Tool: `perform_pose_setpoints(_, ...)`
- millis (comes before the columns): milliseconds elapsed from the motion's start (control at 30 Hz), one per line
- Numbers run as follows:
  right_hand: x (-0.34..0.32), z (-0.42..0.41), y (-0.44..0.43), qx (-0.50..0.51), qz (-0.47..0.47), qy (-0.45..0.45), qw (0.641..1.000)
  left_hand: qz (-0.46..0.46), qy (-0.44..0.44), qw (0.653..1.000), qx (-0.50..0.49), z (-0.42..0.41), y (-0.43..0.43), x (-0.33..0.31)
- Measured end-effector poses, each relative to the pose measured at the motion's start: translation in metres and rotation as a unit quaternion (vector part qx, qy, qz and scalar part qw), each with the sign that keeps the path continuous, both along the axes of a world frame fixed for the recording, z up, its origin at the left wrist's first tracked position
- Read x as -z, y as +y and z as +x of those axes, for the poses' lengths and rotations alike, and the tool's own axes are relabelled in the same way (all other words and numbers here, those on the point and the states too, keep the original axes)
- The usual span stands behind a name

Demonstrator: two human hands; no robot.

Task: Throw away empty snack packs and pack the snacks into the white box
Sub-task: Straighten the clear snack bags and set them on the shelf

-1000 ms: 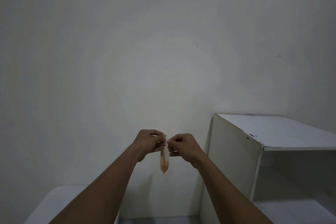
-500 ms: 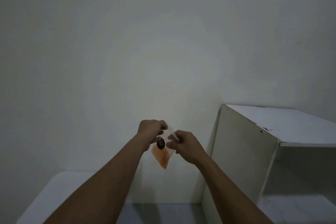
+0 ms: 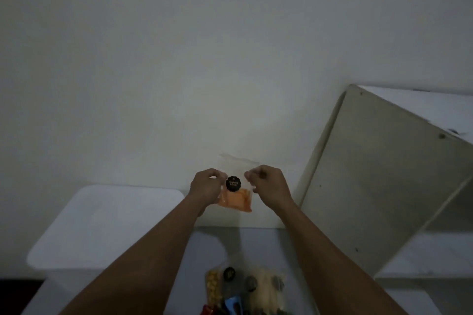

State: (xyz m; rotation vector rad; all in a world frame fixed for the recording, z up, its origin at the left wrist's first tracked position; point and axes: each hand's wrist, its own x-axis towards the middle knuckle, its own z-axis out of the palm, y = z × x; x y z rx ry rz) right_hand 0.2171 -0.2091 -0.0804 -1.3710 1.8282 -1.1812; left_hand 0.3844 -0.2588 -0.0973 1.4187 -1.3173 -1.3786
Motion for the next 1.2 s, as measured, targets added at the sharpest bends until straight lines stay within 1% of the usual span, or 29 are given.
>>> perform_pose_setpoints(100, 0.044, 0.001, -0.014, 0.007, 0.049, 0.002, 0.999, -0.007, -0.043, 0.998, -0.055, -0.005, -0.009, 0.035)
perform_pose_setpoints(200, 0.086, 0.003, -0.029, 0.025, 0.084, -0.006, 0.996, -0.010, -0.108, 0.990, -0.089, -0.010, -0.011, 0.068)
perform_pose_setpoints(267, 0.113, 0.006, -0.040, 0.028, 0.111, -0.013, 0.993, -0.003, -0.133, 0.985, -0.109, -0.013, -0.014, 0.094)
perform_pose_setpoints(400, 0.159, 0.008, -0.057, 0.032, 0.140, -0.005, 0.990, 0.014, -0.146, 0.977, -0.152, -0.018, -0.025, 0.144)
perform_pose_setpoints(633, 0.218, 0.014, -0.080, 0.022, 0.184, 0.013, 0.983, 0.043, -0.157, 0.962, -0.221, -0.021, -0.043, 0.195)
perform_pose_setpoints(800, 0.233, 0.016, -0.083, -0.002, 0.173, 0.016, 0.985, 0.059, -0.180, 0.954, -0.233, -0.026, -0.050, 0.210)
perform_pose_setpoints(933, 0.233, 0.015, -0.085, -0.016, 0.182, 0.022, 0.983, 0.066, -0.197, 0.950, -0.235, -0.027, -0.053, 0.216)
perform_pose_setpoints(1100, 0.222, 0.014, -0.084, -0.022, 0.188, -0.007, 0.982, 0.073, -0.183, 0.951, -0.239, -0.026, -0.056, 0.215)
perform_pose_setpoints(1200, 0.213, 0.012, -0.078, -0.022, 0.201, -0.015, 0.979, 0.075, -0.199, 0.951, -0.227, -0.024, -0.056, 0.213)
